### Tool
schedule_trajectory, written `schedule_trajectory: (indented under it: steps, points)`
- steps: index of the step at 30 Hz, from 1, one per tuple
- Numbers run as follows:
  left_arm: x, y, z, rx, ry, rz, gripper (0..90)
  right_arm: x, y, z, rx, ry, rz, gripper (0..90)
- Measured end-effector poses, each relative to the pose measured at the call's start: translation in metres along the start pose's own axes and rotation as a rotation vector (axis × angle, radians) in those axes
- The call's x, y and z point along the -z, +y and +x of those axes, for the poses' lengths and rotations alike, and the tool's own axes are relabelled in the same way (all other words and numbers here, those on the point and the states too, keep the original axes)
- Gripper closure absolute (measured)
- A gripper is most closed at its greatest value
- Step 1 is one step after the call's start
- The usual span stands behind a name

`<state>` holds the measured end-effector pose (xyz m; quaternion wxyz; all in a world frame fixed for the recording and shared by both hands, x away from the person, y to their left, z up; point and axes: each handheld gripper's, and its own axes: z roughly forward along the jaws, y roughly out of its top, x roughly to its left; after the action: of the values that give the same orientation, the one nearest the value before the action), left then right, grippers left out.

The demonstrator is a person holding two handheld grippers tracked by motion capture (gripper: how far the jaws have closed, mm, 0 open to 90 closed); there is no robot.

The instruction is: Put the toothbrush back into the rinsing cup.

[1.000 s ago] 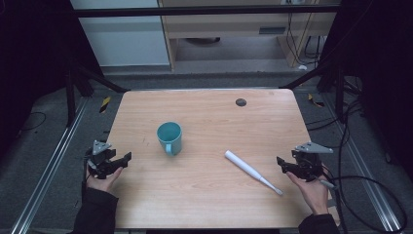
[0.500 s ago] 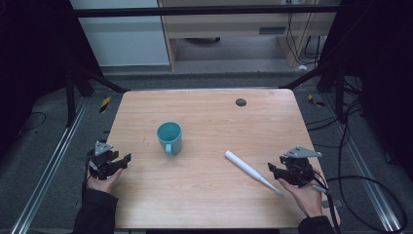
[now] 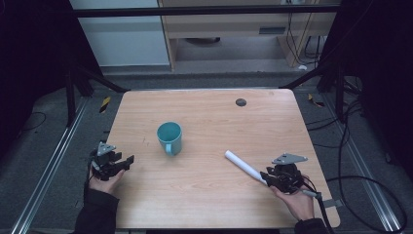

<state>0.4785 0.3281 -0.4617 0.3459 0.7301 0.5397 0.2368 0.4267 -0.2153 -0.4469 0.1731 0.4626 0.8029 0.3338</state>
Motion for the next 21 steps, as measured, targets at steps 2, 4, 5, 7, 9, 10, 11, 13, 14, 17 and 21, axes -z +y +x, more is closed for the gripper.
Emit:
schedule_trajectory:
  steps: [2,4,5,7,9,10,11,13,14,17,21]
  points:
    - [-0.001,0.0,-0.001,0.0,0.003,0.007,44.1,-0.002,-0.002,0.002,0.009,0.003,0.013,70.0]
    - [-0.001,0.0,-0.001,0.0,0.006,0.005,44.0,-0.002,-0.003,0.003,0.01,0.005,0.017,71.6]
    - [0.0,0.0,-0.001,0.002,0.008,0.003,44.0,-0.002,-0.005,0.004,0.015,0.006,0.026,73.9]
    - [0.0,0.0,-0.001,0.003,0.009,0.003,44.3,-0.002,-0.005,0.004,0.012,0.006,0.029,74.9]
    - [0.001,0.0,0.0,0.004,0.008,0.0,44.6,-0.002,-0.008,0.005,0.015,0.008,0.034,78.2]
    - [0.001,0.0,0.0,0.002,0.009,-0.001,44.8,-0.003,-0.01,0.005,0.009,0.017,0.041,80.2]
    - [0.001,0.0,-0.001,0.002,0.007,-0.003,44.9,-0.004,-0.011,0.006,0.011,0.017,0.052,82.8]
    - [0.001,0.0,-0.002,-0.003,0.01,-0.003,44.9,-0.005,-0.013,0.006,0.015,0.019,0.063,85.8]
    - [0.001,0.0,-0.002,-0.003,0.009,-0.004,44.9,-0.005,-0.013,0.006,0.013,0.021,0.072,87.0]
    - [0.001,0.0,-0.002,-0.008,0.01,-0.002,45.0,-0.007,-0.015,0.009,0.023,0.026,0.084,89.6]
    - [0.001,0.0,-0.002,-0.007,0.012,-0.005,45.1,-0.01,-0.018,0.01,0.029,0.023,0.102,89.9]
